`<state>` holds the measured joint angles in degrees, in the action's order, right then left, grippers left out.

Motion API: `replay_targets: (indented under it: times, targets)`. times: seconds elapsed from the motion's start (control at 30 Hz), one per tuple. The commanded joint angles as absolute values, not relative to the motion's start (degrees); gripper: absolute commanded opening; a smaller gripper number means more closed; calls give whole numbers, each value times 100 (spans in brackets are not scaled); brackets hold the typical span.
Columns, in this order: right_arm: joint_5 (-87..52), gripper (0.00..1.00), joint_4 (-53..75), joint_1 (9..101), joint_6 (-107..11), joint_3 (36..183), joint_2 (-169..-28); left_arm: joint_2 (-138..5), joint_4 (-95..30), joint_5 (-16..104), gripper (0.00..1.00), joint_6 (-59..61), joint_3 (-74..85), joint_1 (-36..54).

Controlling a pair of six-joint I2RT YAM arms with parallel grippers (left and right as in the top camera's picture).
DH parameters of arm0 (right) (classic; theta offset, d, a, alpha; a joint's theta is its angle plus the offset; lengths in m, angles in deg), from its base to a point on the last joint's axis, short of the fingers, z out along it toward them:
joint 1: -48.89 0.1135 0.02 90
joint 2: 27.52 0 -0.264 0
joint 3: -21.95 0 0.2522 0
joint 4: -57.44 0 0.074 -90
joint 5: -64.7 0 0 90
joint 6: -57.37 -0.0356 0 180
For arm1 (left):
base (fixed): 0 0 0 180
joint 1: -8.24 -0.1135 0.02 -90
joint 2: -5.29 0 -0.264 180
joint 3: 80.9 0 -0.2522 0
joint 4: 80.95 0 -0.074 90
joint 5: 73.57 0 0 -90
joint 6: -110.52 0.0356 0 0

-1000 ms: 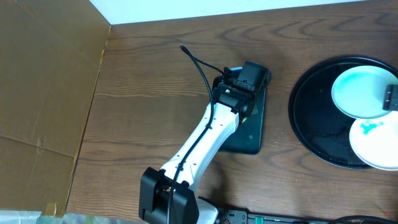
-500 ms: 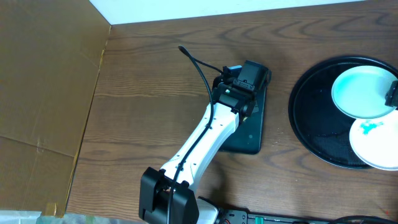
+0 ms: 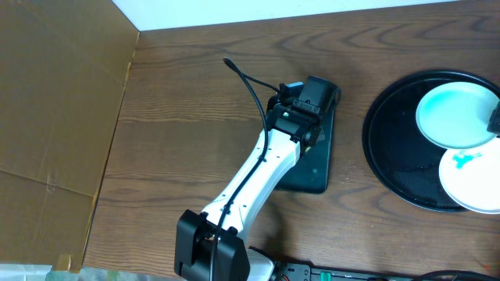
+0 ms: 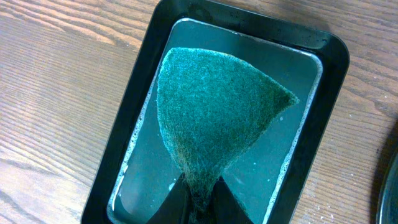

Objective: Clean dirty plates on tray and stack at the side
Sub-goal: 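Hold the sponge in the water while the right gripper moves the plate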

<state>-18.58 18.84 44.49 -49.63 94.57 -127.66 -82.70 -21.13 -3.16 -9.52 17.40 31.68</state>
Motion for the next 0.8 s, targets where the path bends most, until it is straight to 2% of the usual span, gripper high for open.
replay_targets:
  times: [0.0,0.13,0.4,0.57,0.77]
  targets:
    - [-1790,1,2030,4501,-4974,9474,-12803,-8270,-2121,-353,7,-1025,1770,3140]
    - [-1692,1,2240,4538,-4858,9476,-12787,-8270,-2119,-353,7,-1025,1770,3140]
    - [-1735,1,2315,4886,-3618,9492,-12339,-8270,-2139,-353,7,-1025,1770,3140]
    - [-3268,1,2347,5544,-2862,9492,-11778,-8270,-2137,-353,7,-1025,1770,3140]
    - [-5676,1,2743,6838,-2012,9492,-11190,-8270,-2141,-353,7,-1162,1770,3140]
